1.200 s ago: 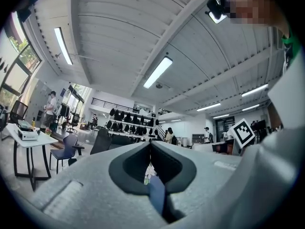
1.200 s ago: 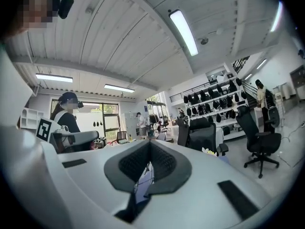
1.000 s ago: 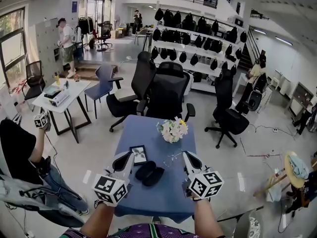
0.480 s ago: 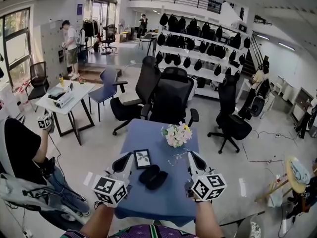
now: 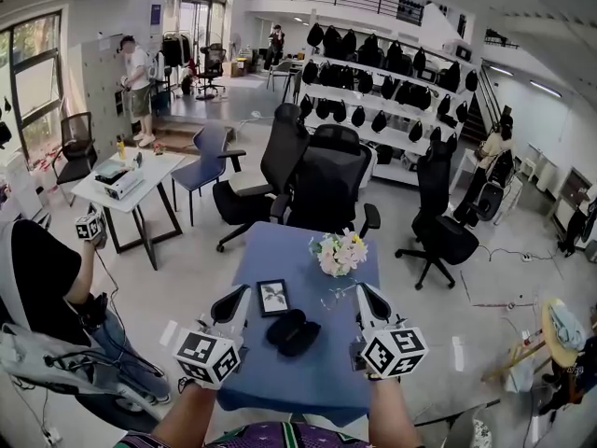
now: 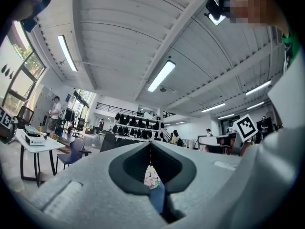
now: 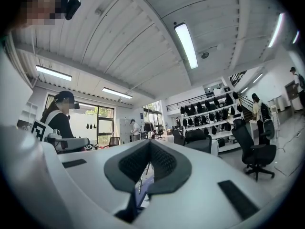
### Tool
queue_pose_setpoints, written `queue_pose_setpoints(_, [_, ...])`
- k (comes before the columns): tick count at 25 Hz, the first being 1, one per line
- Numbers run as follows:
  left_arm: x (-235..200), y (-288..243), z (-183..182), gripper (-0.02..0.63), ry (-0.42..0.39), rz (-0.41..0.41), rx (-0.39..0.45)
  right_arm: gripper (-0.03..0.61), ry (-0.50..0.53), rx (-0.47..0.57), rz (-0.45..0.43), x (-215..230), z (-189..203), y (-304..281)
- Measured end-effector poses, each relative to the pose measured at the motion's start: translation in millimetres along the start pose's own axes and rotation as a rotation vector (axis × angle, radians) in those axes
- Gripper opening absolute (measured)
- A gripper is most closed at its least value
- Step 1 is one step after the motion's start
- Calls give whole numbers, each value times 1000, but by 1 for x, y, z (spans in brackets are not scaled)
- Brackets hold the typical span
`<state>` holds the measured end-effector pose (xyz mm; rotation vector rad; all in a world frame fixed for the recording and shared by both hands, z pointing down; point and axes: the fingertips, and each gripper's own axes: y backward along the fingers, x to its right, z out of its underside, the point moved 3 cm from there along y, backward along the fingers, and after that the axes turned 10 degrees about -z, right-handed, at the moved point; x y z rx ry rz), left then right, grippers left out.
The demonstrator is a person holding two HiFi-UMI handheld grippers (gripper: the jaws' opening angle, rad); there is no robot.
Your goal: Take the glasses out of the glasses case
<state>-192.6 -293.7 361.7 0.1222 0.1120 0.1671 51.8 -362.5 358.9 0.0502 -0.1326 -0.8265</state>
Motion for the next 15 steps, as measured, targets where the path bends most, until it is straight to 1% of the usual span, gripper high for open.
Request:
queue_pose_setpoints(5, [-3,1,5,15,10,-11,-5,3,-1,-8,-4,0,4,-1])
queue_pose_setpoints(15, [2,-1,8,15,9,-4,-15,3,-16,-16,-1,4,9,0])
